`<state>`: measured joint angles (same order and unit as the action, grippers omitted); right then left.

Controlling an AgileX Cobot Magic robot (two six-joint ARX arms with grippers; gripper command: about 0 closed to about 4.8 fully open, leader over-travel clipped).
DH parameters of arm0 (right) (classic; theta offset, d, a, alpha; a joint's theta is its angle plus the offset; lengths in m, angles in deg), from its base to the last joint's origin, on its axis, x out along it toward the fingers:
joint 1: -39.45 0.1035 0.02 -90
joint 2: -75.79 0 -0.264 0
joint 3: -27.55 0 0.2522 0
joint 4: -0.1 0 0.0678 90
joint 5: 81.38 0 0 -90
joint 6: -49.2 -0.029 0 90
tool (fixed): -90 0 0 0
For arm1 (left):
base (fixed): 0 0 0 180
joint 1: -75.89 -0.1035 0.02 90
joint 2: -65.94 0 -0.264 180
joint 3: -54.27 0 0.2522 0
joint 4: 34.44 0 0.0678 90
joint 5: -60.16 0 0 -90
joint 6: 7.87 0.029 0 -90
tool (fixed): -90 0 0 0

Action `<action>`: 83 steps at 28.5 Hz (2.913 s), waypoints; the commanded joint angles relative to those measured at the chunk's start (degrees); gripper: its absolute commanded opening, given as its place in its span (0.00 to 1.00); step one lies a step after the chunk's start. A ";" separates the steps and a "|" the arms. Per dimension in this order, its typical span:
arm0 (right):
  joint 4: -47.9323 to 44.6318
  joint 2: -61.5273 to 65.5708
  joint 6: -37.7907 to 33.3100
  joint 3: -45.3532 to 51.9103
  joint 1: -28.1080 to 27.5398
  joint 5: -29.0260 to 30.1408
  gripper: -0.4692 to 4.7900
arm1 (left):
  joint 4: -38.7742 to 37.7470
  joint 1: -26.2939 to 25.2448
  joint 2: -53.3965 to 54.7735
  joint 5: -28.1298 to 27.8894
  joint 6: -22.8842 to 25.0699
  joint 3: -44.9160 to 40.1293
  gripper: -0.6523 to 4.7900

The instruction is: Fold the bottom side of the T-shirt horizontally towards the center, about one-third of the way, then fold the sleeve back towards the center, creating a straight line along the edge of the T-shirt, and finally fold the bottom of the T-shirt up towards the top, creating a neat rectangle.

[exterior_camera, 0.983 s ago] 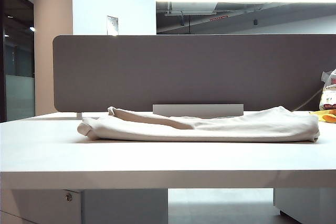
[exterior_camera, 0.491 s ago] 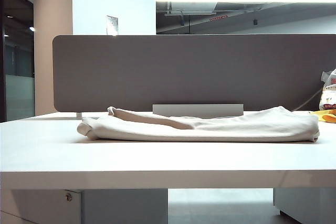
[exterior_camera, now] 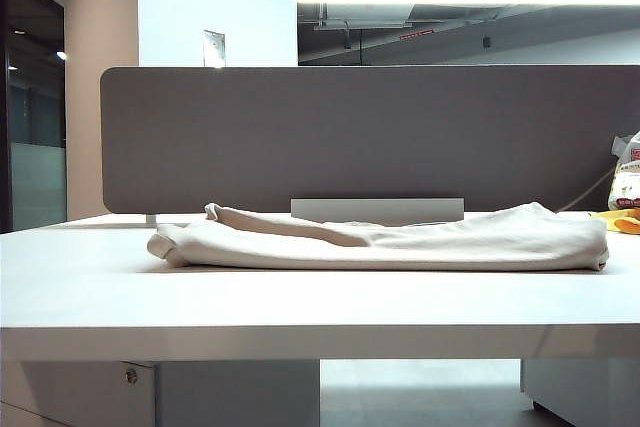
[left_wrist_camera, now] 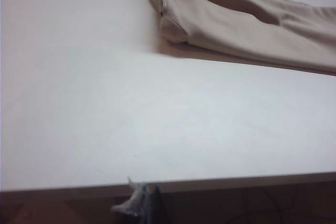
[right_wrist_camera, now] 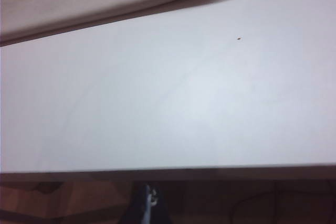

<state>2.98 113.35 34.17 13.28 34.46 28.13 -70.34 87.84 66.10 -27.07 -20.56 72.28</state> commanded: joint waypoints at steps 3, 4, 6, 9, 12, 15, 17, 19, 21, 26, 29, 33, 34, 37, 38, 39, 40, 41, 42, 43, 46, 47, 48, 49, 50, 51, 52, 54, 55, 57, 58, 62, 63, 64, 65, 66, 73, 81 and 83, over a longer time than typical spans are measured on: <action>-0.98 -0.04 0.04 0.22 -0.04 -0.31 0.08 | 0.09 -0.02 0.02 -0.15 0.24 -0.22 0.11; -0.98 -0.04 0.04 0.22 -0.04 -0.33 0.08 | 0.09 -0.02 0.02 -0.15 0.26 -0.22 0.11; -0.98 -0.04 0.04 0.22 -0.04 -0.31 0.08 | 0.09 -0.02 0.02 -0.17 0.26 -0.22 0.11; -0.98 -0.04 0.04 0.22 -0.04 -0.33 0.08 | 0.11 -0.02 0.02 -0.22 0.83 -0.22 0.11; -0.98 -0.04 0.04 0.22 -0.04 -0.31 0.08 | 3.30 -1.18 0.02 -3.74 5.81 -0.42 0.11; -0.98 -0.04 0.04 0.22 -0.04 -0.31 0.08 | 9.01 -4.94 0.02 -4.09 6.93 -1.14 0.11; -0.98 -0.04 0.04 0.22 -0.04 -0.33 0.08 | 10.62 -8.70 0.02 -4.04 7.17 -1.22 0.11; -0.96 -0.04 0.04 0.22 -0.04 -0.31 0.08 | 11.58 -11.39 0.02 -3.85 7.15 -1.22 0.11; -0.96 -0.04 0.02 0.22 -0.04 -0.31 0.08 | 12.15 -12.72 0.02 -3.85 7.19 -1.25 0.11; -0.96 -0.04 0.02 0.22 -0.04 -0.31 0.08 | 12.22 -13.51 0.02 -3.82 9.40 -1.40 0.11; -0.98 -0.04 0.02 0.22 -0.04 -0.31 0.08 | 15.12 -13.51 0.02 -3.26 9.70 -3.82 0.11; -0.98 -0.04 0.04 0.22 -0.04 -0.33 0.08 | 15.02 -13.51 0.02 -1.84 10.75 -3.85 0.11; -0.98 -0.04 0.02 0.22 -0.04 -0.31 0.08 | 14.97 -13.51 0.02 -1.84 10.82 -3.85 0.11; -0.98 -0.04 0.04 0.22 -0.04 -0.31 0.08 | 14.97 -13.51 0.02 -1.86 10.80 -3.85 0.11; -0.98 -0.04 0.02 0.22 -0.04 -0.31 0.08 | 14.80 -13.51 0.02 -1.86 10.32 -3.85 0.11; -0.98 -0.04 0.04 0.22 -0.04 -0.31 0.08 | 14.73 -13.51 0.02 -1.88 10.38 -3.85 0.11; -0.96 -0.04 0.02 0.22 -0.04 -0.31 0.08 | 14.69 -13.51 0.02 -1.86 10.38 -3.85 0.11; -0.98 -0.07 0.02 0.22 -0.04 -0.31 0.08 | 14.64 -13.51 0.02 -1.88 10.38 -3.85 0.11; -0.98 0.04 0.02 0.22 -0.04 -0.31 0.08 | 14.45 -13.51 0.02 -1.88 10.38 -3.85 0.11; -0.96 0.04 0.02 0.22 -0.04 -0.31 0.08 | 14.47 -13.51 0.02 -1.86 10.38 -3.85 0.11; -0.98 0.04 0.04 0.22 -0.04 -0.31 0.08 | 14.49 -13.51 0.02 -1.86 10.38 -3.85 0.11; -0.98 0.04 0.04 0.22 -0.04 -0.31 0.08 | 14.47 -13.51 0.02 -1.86 10.38 -3.85 0.11; -0.98 0.04 0.04 0.22 -0.04 -0.31 0.08 | 14.47 -13.51 0.02 -1.86 10.38 -3.85 0.11; -0.98 0.04 0.04 0.22 -0.04 -0.31 0.08 | 14.49 -13.51 0.02 -1.88 10.38 -3.85 0.11; -0.98 0.04 0.02 0.22 -0.04 -0.31 0.08 | 14.47 -13.51 0.02 -1.86 10.38 -3.85 0.11; -0.92 0.02 0.02 0.22 -0.02 -0.33 0.08 | 14.47 -13.51 0.02 -1.86 10.38 -3.85 0.11; -0.37 -1.55 0.22 0.22 -0.02 -0.46 0.08 | 14.47 -13.51 0.02 -1.86 10.38 -3.85 0.11; 0.09 -6.99 3.15 0.22 0.24 -2.62 0.08 | 14.49 -13.51 0.02 -1.88 10.38 -3.85 0.11; -0.11 -9.29 3.19 0.22 0.90 -4.85 0.08 | 14.47 -13.51 0.02 -1.86 10.38 -3.85 0.11; 0.46 -16.50 4.46 0.22 4.22 -13.27 0.08 | 14.47 -13.51 0.02 -1.88 10.38 -3.85 0.11; 1.38 -20.65 5.77 0.22 6.10 -17.40 0.08 | 14.47 -13.51 0.02 -1.88 10.38 -3.85 0.11; 7.43 -33.75 7.80 0.22 9.16 -22.36 0.08 | 14.47 -13.51 0.02 -1.86 10.38 -3.85 0.11; 8.87 -35.39 7.78 0.22 9.16 -22.38 0.08 | 14.49 -13.51 0.02 -1.86 10.38 -3.85 0.11; 10.67 -37.13 7.82 0.22 9.09 -22.40 0.08 | 14.49 -13.51 0.02 -1.88 10.38 -3.85 0.11; 11.28 -37.46 7.89 0.22 9.07 -22.47 0.08 | 14.47 -13.51 0.02 -1.88 10.38 -3.85 0.11; 11.93 -37.40 7.87 0.22 8.79 -22.51 0.08 | 14.47 -13.51 0.02 -1.86 10.38 -3.85 0.11; 15.65 -37.42 7.87 0.22 8.41 -22.38 0.08 | 14.47 -13.51 0.02 -1.88 10.38 -3.85 0.11; 15.72 -37.42 17.07 0.22 8.17 -22.38 0.08 | 14.47 -13.51 0.02 -1.86 10.38 -3.85 0.11; 15.72 -37.42 16.41 0.22 8.17 -22.38 0.08 | 14.47 -13.51 0.02 -1.86 10.38 -3.85 0.11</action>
<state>19.35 75.93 50.56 13.25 42.59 5.74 -56.28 74.31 66.10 -29.17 -10.22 68.44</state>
